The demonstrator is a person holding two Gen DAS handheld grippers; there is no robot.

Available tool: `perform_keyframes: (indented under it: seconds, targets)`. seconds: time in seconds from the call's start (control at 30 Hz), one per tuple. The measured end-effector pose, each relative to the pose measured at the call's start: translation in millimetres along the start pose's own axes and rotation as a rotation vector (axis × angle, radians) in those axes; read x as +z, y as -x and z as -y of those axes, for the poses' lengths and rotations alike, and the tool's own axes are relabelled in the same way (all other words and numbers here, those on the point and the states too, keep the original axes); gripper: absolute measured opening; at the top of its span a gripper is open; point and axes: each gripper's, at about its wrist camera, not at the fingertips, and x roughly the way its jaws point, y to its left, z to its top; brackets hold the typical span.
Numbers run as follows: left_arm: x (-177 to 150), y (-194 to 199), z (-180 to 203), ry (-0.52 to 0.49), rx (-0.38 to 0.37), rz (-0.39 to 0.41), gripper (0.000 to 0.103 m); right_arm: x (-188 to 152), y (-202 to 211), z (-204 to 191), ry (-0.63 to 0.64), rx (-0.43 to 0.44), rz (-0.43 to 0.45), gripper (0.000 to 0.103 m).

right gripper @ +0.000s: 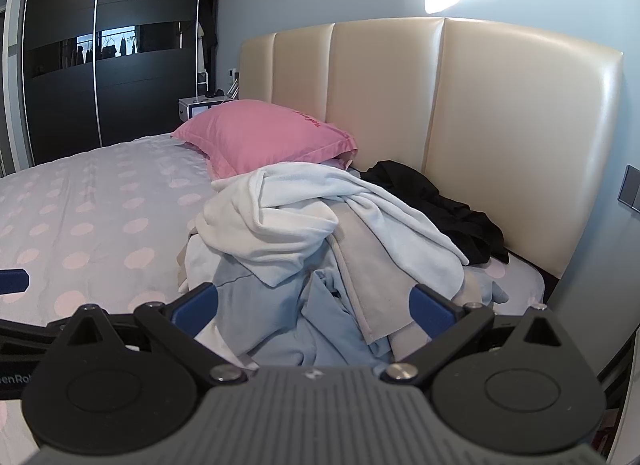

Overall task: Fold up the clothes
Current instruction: 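Move the right tool toward the clothes heap and the cream sweater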

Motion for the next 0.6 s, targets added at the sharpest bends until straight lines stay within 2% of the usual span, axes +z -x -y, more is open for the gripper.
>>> perform_keyframes:
  seconds: [0.6]
  targets:
    - [-0.9, -1.7, 0.7, 0.001, 0.002, -0.012, 0.099, 2.2, -0.8, -1.3, 0.010, 0.004, -0.009, 0.102]
